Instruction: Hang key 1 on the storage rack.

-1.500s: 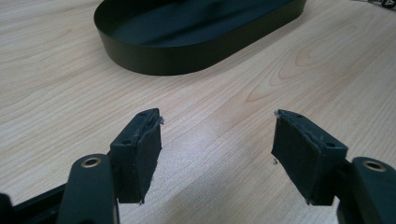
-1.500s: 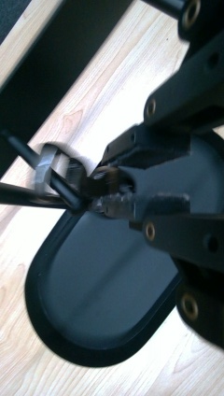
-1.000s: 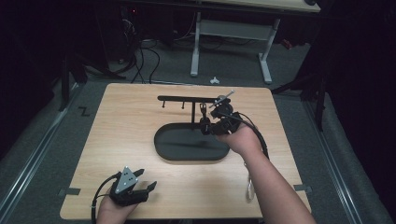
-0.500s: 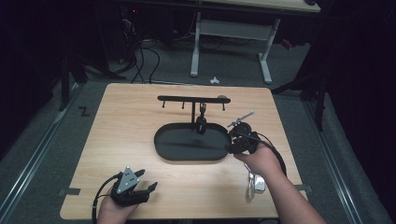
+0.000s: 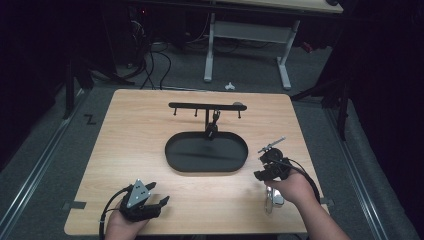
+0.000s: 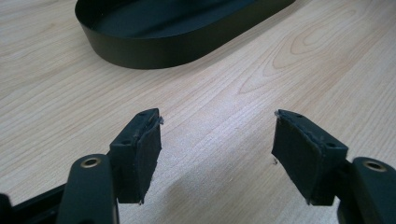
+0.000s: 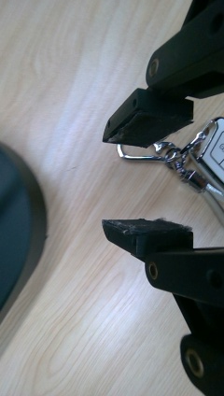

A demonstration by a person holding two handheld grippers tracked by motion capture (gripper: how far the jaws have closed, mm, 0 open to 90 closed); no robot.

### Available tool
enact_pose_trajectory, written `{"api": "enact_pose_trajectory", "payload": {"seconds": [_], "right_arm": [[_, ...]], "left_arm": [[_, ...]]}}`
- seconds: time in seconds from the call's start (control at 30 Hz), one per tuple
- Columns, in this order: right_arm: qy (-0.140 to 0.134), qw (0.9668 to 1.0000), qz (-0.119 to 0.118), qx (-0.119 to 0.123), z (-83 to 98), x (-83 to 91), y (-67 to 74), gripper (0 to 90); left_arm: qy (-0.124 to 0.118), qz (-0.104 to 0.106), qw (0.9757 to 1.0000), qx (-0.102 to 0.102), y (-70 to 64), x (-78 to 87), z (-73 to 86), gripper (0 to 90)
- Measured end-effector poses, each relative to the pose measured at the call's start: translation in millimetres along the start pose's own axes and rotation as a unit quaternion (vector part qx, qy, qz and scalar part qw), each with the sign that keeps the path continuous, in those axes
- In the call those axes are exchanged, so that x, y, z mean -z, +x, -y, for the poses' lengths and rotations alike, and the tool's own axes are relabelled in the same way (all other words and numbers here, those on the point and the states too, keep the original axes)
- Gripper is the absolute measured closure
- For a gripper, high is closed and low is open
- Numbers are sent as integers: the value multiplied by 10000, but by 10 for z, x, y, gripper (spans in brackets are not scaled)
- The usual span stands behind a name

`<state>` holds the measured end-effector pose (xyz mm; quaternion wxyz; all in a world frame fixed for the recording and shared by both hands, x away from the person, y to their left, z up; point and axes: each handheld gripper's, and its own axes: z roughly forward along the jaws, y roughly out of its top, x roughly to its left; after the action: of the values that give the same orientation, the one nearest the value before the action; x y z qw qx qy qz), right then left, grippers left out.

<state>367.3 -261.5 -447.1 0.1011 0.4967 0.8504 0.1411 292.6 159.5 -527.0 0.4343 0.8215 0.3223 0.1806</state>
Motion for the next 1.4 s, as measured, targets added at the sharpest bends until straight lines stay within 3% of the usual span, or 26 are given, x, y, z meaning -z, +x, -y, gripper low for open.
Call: {"api": "enact_pose_trajectory", "payload": {"seconds": [0.4, 0.63, 1.1, 1.4], "right_arm": [[477, 9984, 78, -285, 133, -276, -210, 505], [695, 9974, 76, -187, 156, -389, -204, 542], [807, 9966, -20, -177, 134, -400, -245, 705], [854, 9962, 46, -142, 128, -396, -210, 727]], "left_arm": [[-1, -14, 10000, 21, 12, 1, 2, 330], [0, -11, 10000, 3, 10, -2, 3, 330], [5, -2, 10000, 0, 18, -3, 1, 330], [-10, -3, 10000, -20, 10, 3, -6, 330]]}}
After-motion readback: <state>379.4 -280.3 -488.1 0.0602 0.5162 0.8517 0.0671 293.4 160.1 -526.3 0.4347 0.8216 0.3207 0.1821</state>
